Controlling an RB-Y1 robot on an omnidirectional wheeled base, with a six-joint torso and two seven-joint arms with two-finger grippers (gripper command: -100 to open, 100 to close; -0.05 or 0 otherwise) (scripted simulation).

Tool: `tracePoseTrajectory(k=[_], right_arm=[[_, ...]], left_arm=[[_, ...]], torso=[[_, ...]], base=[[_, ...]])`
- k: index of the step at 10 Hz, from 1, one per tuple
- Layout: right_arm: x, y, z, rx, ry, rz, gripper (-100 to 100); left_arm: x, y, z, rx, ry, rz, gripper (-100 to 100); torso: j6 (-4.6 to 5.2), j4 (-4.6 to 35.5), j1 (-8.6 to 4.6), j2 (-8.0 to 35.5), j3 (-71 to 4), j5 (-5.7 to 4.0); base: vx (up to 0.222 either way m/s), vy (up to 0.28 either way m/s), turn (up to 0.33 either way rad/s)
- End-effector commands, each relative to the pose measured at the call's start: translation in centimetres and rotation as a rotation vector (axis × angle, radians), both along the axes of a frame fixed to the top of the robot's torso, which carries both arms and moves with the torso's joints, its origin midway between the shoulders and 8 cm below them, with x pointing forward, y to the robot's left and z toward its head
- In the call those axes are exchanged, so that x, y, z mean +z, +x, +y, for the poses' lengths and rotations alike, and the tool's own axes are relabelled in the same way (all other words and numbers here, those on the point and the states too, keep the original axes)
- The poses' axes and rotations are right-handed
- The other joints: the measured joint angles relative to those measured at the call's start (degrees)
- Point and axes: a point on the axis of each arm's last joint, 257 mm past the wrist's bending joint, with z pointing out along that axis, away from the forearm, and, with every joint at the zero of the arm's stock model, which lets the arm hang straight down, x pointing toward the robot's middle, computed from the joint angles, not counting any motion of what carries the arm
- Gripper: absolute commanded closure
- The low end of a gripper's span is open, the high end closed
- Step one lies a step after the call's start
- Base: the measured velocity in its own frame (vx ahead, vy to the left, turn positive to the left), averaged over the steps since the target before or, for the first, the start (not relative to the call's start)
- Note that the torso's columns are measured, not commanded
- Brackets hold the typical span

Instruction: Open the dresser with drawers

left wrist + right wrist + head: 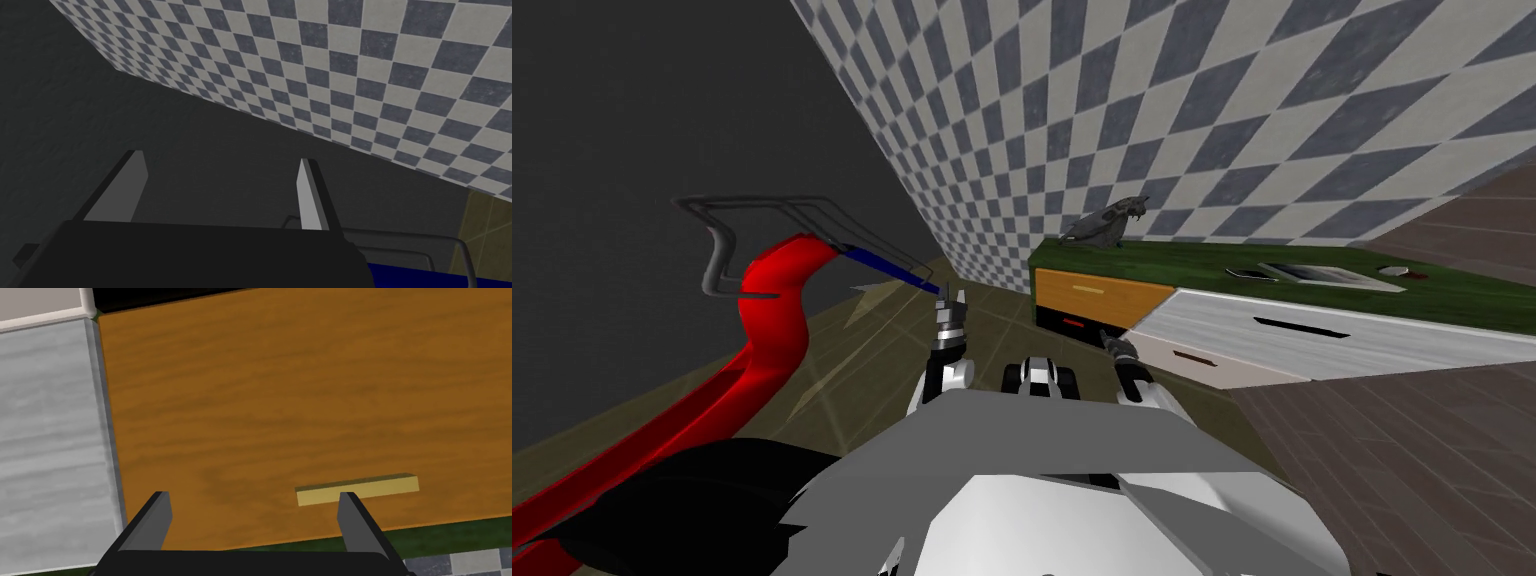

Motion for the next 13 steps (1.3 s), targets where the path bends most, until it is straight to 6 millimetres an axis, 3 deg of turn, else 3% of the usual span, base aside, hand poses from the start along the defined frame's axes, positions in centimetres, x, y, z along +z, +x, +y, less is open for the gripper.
tracePoseTrajectory(k=[1, 2, 4, 7, 13], right_arm=[[-2.4, -1.2, -2.1, -0.028, -0.104, 0.091, -100], [-3.4, -1.9, -3.3, -0.043, -0.159, 0.142, -100], [-3.8, -2.3, -3.7, -0.046, -0.188, 0.161, -100], [-6.0, -4.5, -6.9, -0.077, -0.339, 0.288, -100], [-6.8, -6.7, -10.6, -0.105, -0.534, 0.408, -100]], left_arm=[[0.0, 0.0, 0.0, 0.0, 0.0, 0.0, 0], [0.0, 0.0, 0.0, 0.0, 0.0, 0.0, 0], [0.0, 0.0, 0.0, 0.0, 0.0, 0.0, 0], [0.0, 0.0, 0.0, 0.0, 0.0, 0.0, 0], [0.0, 0.0, 0.0, 0.0, 0.0, 0.0, 0]], torso=[[-0.04, 0.0, 0.03, -0.03, -0.01, 0.01], [0.01, 0.0, 0.0, -0.02, -0.01, 0.01], [0.02, 0.0, 0.01, -0.01, 0.0, 0.0], [0.01, -0.01, 0.03, -0.04, -0.03, 0.01], [-0.06, 0.0, 0.02, -0.02, 0.0, 0.0]], base=[[0.024, 0.036, 0.135], [0.018, 0.049, 0.306], [0.013, 0.025, 0.041], [0.02, 0.03, 0.225], [0.017, 0.026, 0.16]])
